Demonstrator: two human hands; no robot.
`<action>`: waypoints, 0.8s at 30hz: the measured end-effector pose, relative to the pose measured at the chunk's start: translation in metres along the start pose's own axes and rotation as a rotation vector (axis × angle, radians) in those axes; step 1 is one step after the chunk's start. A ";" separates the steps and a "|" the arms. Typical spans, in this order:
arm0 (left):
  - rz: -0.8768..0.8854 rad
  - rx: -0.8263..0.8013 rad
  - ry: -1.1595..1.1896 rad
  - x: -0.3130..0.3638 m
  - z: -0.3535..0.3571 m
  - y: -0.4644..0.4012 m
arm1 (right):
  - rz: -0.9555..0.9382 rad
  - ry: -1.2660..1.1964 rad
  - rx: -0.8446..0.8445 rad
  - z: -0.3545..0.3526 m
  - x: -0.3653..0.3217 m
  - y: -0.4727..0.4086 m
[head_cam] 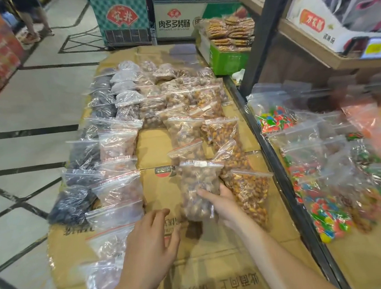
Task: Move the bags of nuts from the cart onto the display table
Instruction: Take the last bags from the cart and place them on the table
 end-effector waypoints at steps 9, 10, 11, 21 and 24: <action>0.186 -0.033 -0.015 0.008 0.010 -0.012 | -0.336 0.547 0.197 -0.013 -0.030 0.063; 0.202 -0.049 -0.026 0.012 0.015 -0.013 | -0.393 0.624 0.209 -0.019 -0.031 0.073; 0.215 -0.064 -0.040 0.016 0.020 -0.014 | -0.456 0.719 0.241 -0.028 -0.030 0.082; 0.460 -0.109 -0.149 0.114 0.065 0.007 | -0.542 1.092 0.575 -0.129 0.004 0.148; 0.537 -0.124 -0.145 0.159 0.085 0.026 | -0.476 1.079 0.657 -0.175 0.016 0.165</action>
Point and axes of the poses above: each hand's wrist, its own y-axis away from the middle knuckle, its own z-axis out of the palm, x = y × z, the point moved 9 cm from there along -y, towards the middle knuckle, and after that the axes turned 13 degrees about x, right-handed, at the moved point
